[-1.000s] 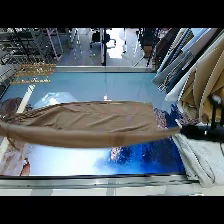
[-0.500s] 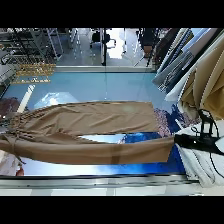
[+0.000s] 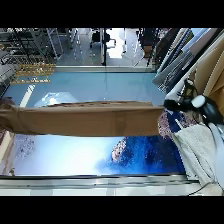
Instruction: Fold the clothes and pants, and hang the long-sleeved shirts on hangers.
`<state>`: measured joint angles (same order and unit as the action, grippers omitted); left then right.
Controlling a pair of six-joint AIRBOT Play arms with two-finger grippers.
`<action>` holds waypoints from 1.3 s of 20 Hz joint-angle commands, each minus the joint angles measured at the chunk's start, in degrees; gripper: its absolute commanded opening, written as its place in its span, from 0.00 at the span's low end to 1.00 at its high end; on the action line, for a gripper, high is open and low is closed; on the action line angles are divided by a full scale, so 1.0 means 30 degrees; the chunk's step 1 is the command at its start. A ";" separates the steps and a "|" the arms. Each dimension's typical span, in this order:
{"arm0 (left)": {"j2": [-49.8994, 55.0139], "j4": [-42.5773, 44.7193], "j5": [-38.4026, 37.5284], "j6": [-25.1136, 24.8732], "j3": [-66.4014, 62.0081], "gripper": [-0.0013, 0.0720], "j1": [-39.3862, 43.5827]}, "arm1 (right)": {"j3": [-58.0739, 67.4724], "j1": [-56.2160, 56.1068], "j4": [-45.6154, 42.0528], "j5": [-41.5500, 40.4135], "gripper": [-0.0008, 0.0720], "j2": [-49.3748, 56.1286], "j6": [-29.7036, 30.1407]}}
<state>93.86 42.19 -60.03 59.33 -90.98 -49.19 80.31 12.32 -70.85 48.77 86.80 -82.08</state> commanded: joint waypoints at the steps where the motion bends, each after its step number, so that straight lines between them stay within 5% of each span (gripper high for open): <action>1: 0.1676 -0.0233 0.5034 0.2331 -0.0073 0.02 0.2288 | 0.5938 -0.0831 0.0015 -0.1100 0.04 0.5799 -0.1268; 5: 0.3679 -0.0240 0.7694 0.2878 -0.0073 0.06 0.3752 | 0.9865 -0.1100 0.0175 -0.1137 0.07 0.9785 -0.1807; 6: 0.4022 -0.0240 0.7723 0.2871 -0.0073 0.29 0.3985 | 1.0105 -0.1173 0.0189 -0.1144 0.29 1.0142 -0.1807; 7: 0.4182 -0.0233 0.7570 0.2878 -0.0073 0.64 0.4065 | 1.0127 -0.1188 0.0277 -0.0874 0.59 1.0214 -0.1865; 8: 0.4204 -0.0233 0.7016 0.2885 -0.0073 0.93 0.4058 | 1.0134 -0.1093 0.0393 0.0109 0.73 1.0069 -0.1931; 12: 0.3271 0.0678 0.0896 0.2929 -0.0073 0.93 0.2273 | 0.9836 0.0328 0.0911 0.6819 0.73 0.8553 -0.1479; 13: 0.3031 0.1763 -0.0903 0.3242 -0.0073 0.82 0.1763 | 0.9253 0.0714 0.1537 0.8553 0.73 0.7934 -0.0896; 16: 0.2718 0.5865 -0.5559 0.5311 -0.0073 0.79 0.0758 | 0.4583 0.1617 0.4211 1.1373 0.62 0.4881 0.0131; 19: 0.2725 0.8218 -0.7089 0.5523 -0.0058 0.80 0.0656 | -0.1807 0.1967 0.5792 1.0367 0.63 0.1581 0.0124; 21: 0.2856 0.8218 -0.6659 0.5705 -0.0036 0.82 0.0816 | -0.5085 0.1945 0.7497 0.8378 0.73 0.0350 0.0138; 26: 0.4087 0.7810 -0.5100 0.8116 -0.0029 0.93 0.1260 | -0.8262 0.1574 1.0797 0.4204 0.73 0.0153 0.0561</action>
<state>104.31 65.34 -76.53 79.90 -91.09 -45.95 61.58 17.63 -44.29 68.23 88.62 -80.93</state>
